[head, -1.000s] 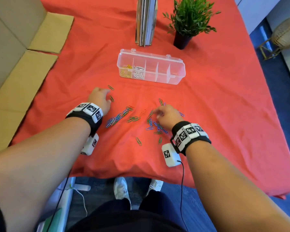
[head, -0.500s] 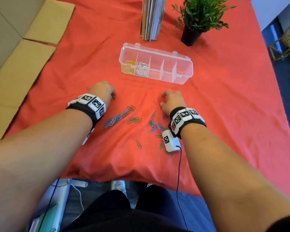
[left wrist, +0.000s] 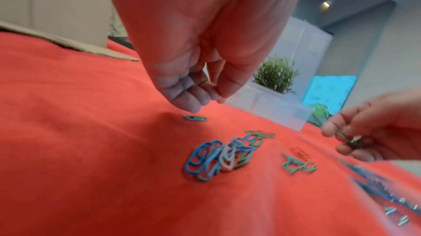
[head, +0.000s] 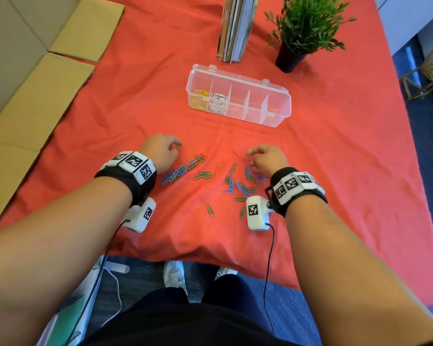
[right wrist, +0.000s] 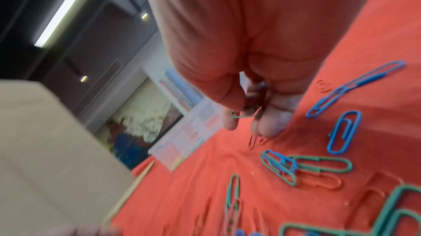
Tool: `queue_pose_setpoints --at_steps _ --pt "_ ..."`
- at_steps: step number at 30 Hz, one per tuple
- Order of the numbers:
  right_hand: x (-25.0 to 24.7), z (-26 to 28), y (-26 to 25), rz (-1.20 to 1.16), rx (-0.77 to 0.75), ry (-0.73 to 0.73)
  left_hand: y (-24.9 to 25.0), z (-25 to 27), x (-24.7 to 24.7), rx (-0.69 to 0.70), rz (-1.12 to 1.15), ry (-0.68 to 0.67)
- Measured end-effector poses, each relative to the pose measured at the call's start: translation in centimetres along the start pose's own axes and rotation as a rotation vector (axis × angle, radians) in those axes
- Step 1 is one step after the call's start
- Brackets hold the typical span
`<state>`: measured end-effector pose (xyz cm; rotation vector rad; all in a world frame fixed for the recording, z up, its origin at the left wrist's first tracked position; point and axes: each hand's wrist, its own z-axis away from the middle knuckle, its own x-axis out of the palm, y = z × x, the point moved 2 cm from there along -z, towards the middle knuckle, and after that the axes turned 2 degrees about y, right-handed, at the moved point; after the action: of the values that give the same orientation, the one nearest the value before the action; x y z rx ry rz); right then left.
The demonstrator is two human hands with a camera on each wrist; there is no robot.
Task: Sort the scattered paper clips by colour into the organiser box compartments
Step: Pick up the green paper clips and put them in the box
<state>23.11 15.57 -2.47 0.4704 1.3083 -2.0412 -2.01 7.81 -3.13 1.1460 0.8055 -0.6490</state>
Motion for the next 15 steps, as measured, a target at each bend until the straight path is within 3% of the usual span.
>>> queue_pose_setpoints --at_steps 4,7,11,15 --pt "-1.7 0.8 0.7 -0.456 0.190 0.004 0.2 1.1 -0.3 -0.181 0.354 0.016" --pt "-1.6 1.3 1.4 -0.494 0.234 -0.063 0.3 1.5 -0.2 -0.256 0.434 -0.003" --pt "-0.4 1.0 2.3 0.078 0.113 0.055 0.5 2.0 0.6 -0.284 0.426 -0.082" --pt "1.4 1.9 2.0 0.428 -0.005 0.115 0.3 2.4 1.4 -0.201 0.158 -0.111"
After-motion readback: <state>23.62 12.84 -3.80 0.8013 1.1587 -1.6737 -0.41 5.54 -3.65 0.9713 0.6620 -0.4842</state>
